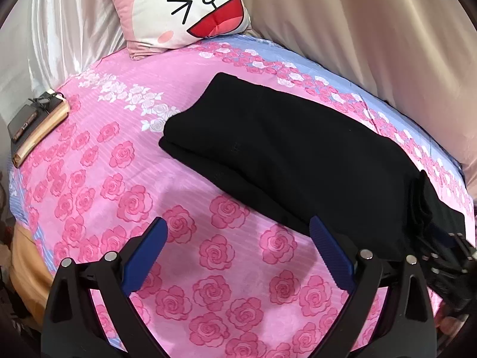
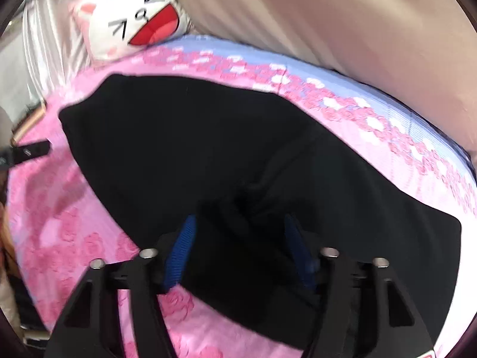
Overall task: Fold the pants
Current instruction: 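Lift the pants end with the right gripper and fold it over, then open the right gripper to release the folded pants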
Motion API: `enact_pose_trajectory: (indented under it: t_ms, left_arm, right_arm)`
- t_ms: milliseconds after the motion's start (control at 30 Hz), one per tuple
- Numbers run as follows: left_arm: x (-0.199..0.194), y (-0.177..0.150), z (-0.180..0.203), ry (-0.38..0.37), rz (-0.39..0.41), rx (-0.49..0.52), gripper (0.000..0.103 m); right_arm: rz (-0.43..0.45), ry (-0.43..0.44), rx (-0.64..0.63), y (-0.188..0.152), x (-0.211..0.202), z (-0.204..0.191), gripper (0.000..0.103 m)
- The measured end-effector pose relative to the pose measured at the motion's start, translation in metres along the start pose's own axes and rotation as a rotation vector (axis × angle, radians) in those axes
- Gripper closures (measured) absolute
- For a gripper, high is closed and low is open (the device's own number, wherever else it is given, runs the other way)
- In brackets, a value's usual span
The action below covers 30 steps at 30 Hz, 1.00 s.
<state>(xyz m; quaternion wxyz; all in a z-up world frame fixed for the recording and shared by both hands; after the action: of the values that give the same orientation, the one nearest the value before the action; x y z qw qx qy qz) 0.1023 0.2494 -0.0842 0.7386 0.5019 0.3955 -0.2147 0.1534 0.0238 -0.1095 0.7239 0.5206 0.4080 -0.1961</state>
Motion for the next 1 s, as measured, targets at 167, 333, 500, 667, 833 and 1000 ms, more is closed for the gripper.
enact_pose_trajectory:
  t_ms: [167,333,500,667,833,1000]
  left_arm:
    - [-0.004,0.003,-0.013,0.015,0.006,-0.023,0.009]
    - [0.001,0.014,-0.028,0.016,0.008,-0.062,0.009]
    - [0.022,0.029,-0.028,-0.036,-0.027,-0.115,0.009]
    - [0.052,0.039,-0.040,-0.135,-0.115,-0.295,0.008]
    - [0.070,0.057,-0.050,-0.177,-0.084,-0.417,0.008]
    - [0.075,0.065,-0.046,-0.036,-0.040,-0.352,0.064]
  right_arm:
    - [0.035,-0.025,0.032,0.017,-0.003,0.004,0.089]
    - [0.068,0.021,-0.001,0.026,-0.016,-0.016,0.088]
    - [0.040,0.021,0.003,0.009,-0.005,-0.024,0.069]
    - [0.116,-0.076,0.018,-0.004,-0.060,-0.003,0.050]
    - [0.136,-0.176,0.132,-0.044,-0.104,0.052,0.042]
    - [0.110,-0.283,0.260,-0.092,-0.133,0.108,0.037]
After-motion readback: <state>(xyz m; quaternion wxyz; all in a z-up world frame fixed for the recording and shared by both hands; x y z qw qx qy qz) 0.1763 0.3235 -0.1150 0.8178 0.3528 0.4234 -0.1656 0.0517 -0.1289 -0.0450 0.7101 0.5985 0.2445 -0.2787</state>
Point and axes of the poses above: each gripper's, at about its wrist camera, not at the fingertips, and x roughly the way its jaws point, z to its right, y to its top, the point moved 8 cm from there along x, roughly the way its jaws point, and after that the axes turned 5 degrees about -x, right-handed, at the moved point
